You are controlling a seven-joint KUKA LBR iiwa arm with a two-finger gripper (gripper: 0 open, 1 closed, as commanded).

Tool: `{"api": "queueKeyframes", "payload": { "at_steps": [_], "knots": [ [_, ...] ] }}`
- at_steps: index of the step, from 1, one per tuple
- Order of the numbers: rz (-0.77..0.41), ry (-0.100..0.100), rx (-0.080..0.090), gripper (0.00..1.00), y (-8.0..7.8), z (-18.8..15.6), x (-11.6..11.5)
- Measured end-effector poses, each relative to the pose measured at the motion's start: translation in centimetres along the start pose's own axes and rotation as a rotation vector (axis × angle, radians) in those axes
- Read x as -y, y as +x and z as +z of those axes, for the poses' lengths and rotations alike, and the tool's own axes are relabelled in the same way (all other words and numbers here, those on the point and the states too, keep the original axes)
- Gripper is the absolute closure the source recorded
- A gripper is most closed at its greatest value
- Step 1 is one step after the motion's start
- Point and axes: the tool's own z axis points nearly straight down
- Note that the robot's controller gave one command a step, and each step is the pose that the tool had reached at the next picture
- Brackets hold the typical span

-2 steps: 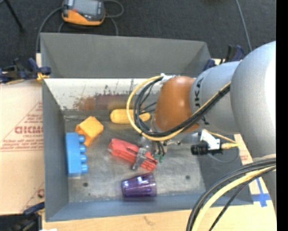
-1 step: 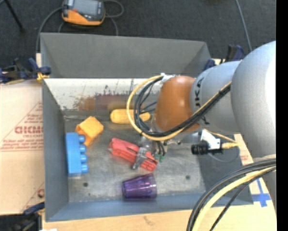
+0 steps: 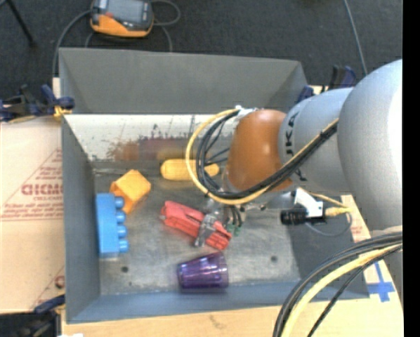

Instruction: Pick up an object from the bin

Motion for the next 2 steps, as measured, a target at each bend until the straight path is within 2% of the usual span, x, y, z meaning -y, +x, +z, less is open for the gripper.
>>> {"api": "queueKeyframes", "payload": {
  "at_steps": [1,2],
  "knots": [
    [0.0,0.006,-0.008,1.0,0.2,-0.6,0.2],
    [0.0,0.007,-0.01,1.0,0.1,-2.1,0.2]
  ]
}}
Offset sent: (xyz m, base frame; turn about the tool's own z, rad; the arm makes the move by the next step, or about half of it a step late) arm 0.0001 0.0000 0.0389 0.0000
